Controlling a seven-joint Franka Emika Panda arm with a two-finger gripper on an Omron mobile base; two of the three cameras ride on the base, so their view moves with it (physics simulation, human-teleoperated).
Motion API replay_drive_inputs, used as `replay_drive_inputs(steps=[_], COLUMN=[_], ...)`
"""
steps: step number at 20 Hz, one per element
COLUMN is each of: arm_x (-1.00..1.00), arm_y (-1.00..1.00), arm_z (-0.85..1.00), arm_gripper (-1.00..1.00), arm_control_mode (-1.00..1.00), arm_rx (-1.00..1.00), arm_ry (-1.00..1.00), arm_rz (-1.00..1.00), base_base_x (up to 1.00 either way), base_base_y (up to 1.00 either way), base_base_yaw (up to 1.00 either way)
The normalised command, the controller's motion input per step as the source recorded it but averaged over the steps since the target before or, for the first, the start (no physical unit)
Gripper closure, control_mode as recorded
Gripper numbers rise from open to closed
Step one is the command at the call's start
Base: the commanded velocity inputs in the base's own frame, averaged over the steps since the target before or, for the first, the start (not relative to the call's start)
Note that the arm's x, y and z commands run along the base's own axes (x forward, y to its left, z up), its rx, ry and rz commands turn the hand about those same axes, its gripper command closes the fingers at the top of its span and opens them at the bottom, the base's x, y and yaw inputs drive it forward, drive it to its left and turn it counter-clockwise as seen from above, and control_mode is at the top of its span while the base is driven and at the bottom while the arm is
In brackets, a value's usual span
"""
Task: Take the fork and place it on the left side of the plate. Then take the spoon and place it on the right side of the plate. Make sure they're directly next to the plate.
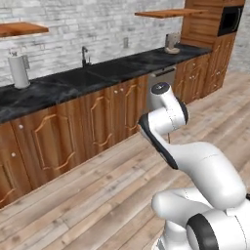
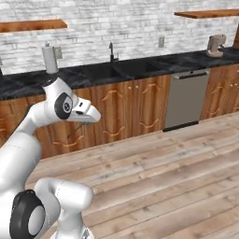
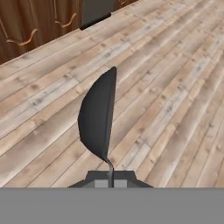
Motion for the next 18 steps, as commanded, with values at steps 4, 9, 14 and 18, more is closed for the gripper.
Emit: replay_drive_inputs(steps=[4, 9, 14, 18], arm_x=[0.00, 0.00, 0.00, 0.00], arm_y=[0.00, 0.00, 0.00, 0.00], arm_z=[0.00, 0.00, 0.00, 0.00], arm_gripper=[1.00, 1.00, 1.00, 1.00], arm_control_mode=[1.00, 1.00, 1.00, 1.00], arm_rx=[0.00, 0.00, 0.00, 0.00], arm_ry=[0.00, 0.00, 0.00, 0.00], arm_rz=[0.00, 0.00, 0.00, 0.00], base_base_x=[0.00, 0.00, 0.00, -0.20], base_base_y=[-0.70, -0.77, -0.82, -0.85], base_base_yaw=[-0.32, -0.32, -0.32, -0.31])
